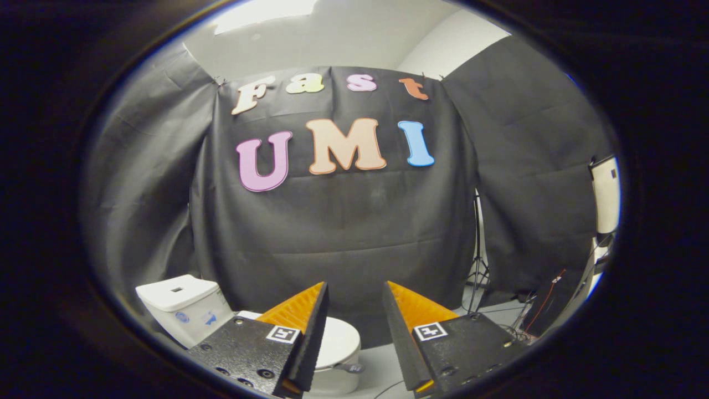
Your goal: Open the toilet lid.
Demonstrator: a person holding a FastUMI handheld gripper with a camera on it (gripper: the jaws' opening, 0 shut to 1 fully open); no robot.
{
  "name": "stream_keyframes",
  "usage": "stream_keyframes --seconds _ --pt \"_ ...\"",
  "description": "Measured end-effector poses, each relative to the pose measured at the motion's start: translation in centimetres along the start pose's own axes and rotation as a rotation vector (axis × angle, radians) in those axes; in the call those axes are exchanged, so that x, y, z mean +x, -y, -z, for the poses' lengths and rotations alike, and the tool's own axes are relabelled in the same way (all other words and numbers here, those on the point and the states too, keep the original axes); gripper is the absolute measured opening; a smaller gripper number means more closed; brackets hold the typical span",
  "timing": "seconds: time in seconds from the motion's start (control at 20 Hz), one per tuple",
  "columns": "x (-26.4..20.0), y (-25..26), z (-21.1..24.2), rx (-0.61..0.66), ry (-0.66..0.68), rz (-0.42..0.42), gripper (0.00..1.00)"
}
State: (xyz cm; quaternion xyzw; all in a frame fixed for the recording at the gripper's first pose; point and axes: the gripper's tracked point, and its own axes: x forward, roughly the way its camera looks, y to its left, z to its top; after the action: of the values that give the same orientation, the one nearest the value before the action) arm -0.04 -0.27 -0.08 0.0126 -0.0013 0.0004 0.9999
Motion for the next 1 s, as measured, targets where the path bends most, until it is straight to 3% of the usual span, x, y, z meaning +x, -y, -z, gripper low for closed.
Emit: stream_keyframes --seconds 1.0 --pt "-0.3 1.7 1.9 0.046 -0.039 0.027 0.58"
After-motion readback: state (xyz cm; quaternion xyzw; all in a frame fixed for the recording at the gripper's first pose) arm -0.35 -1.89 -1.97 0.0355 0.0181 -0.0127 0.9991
